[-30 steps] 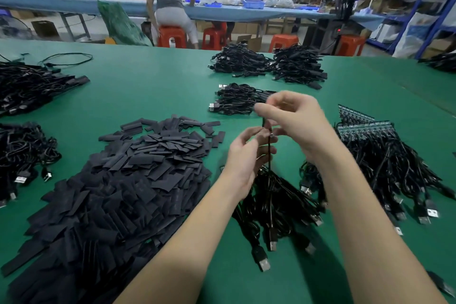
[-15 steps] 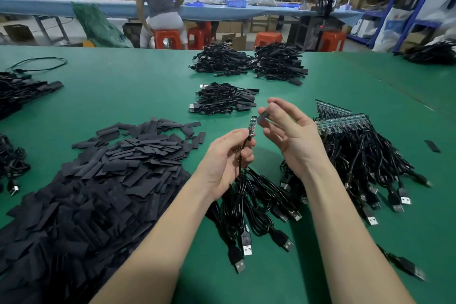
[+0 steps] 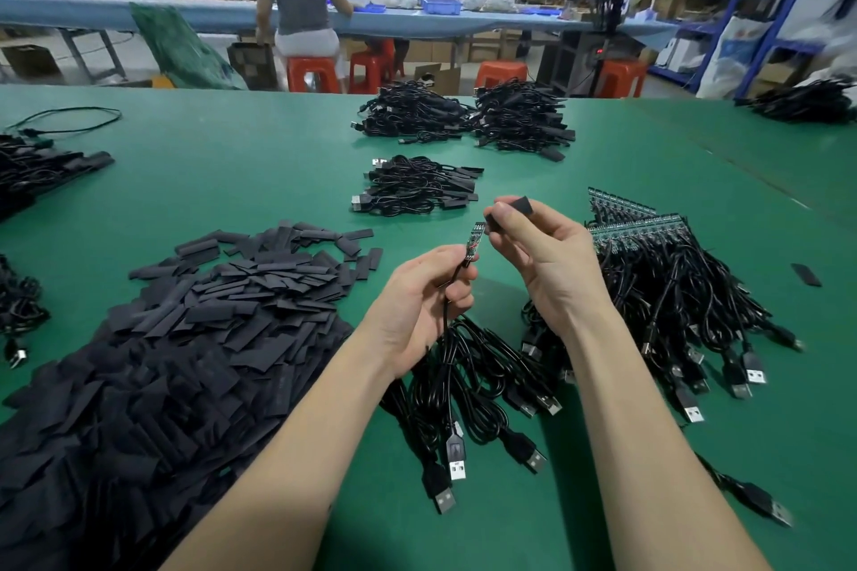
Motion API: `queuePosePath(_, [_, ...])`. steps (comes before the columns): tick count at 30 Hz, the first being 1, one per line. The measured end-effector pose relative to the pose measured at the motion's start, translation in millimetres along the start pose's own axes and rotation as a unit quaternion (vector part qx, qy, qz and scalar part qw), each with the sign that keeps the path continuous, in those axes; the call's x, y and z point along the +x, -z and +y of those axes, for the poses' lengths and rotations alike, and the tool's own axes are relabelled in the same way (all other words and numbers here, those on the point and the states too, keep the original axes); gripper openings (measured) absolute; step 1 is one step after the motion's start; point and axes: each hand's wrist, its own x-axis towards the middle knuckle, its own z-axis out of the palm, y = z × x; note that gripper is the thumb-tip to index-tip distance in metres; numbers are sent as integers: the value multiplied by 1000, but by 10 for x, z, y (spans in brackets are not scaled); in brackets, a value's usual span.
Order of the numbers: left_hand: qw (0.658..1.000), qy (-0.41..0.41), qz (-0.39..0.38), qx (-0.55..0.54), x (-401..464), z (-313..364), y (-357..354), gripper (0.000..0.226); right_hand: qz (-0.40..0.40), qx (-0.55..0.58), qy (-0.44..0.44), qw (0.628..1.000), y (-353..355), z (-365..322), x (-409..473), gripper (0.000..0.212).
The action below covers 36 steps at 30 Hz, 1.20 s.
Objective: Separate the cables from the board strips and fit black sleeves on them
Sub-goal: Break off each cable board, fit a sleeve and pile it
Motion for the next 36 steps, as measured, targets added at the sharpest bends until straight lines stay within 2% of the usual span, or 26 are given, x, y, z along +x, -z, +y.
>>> queuePosePath(4, [1000,3,1,-2,0,5,10,16,13,-40,-10,999,45,-28,17,8])
queuePosePath(10, [1000,1,1,19,-14,6,-14,21,3,-139,-39,990,35,-96,53,8])
queuePosePath(13, [1000,0,-4,19,-15,9,-24,29,-13,-107,-56,993,-7,-91,56,8])
queuePosePath(18, [1000,0,-7,1,-9,8,-25,21,-44,-39,-78,995,27,-96,32,19])
queuePosePath(25, [1000,3,-20,-2,-19,8,1,25,-15,0,-57,998,49,-75,15,31])
queuePosePath(32, [1000,5,-17,-2,-29,13,-4,22,-18,12,-47,999,54,-79,11,23])
queuePosePath(36, [1000,7,-12,5,-25,11,-12,11,-30,0,-50,998,56,-87,4,20])
